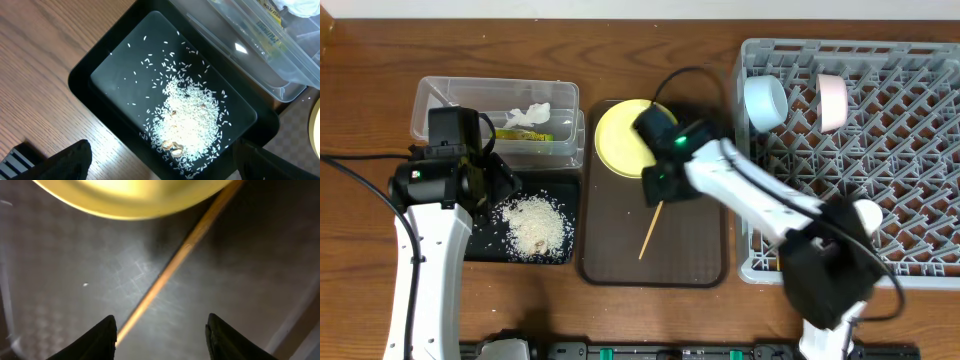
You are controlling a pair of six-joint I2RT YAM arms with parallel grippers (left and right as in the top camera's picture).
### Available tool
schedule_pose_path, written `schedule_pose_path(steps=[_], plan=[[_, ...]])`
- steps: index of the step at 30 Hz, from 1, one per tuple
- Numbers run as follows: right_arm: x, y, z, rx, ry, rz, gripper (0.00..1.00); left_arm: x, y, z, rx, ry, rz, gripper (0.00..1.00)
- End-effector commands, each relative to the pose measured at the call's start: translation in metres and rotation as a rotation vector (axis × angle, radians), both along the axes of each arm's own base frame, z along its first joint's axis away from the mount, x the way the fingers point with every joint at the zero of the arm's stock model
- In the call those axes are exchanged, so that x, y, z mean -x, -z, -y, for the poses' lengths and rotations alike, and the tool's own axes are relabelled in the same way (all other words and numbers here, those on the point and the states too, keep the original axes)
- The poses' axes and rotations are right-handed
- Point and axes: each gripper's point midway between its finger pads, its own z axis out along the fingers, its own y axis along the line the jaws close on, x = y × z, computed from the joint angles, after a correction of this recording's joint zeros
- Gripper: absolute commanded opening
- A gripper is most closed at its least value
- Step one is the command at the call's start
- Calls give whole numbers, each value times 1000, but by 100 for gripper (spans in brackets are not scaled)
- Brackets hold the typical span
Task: Sort waste into correct bins and load items into the dishwasher rack
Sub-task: 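Reach the right gripper to the brown tray and grasp the second chopstick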
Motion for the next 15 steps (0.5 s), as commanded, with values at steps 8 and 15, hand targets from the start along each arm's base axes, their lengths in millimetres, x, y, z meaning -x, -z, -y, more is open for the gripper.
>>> schedule_pose_path(steps=[8, 15], plan=[[9, 57, 4, 134, 79, -52, 38, 0, -1, -1, -1, -8, 0, 93], [5, 57, 20, 169, 107, -63, 1, 0, -1, -1, -1, -8, -1, 93]])
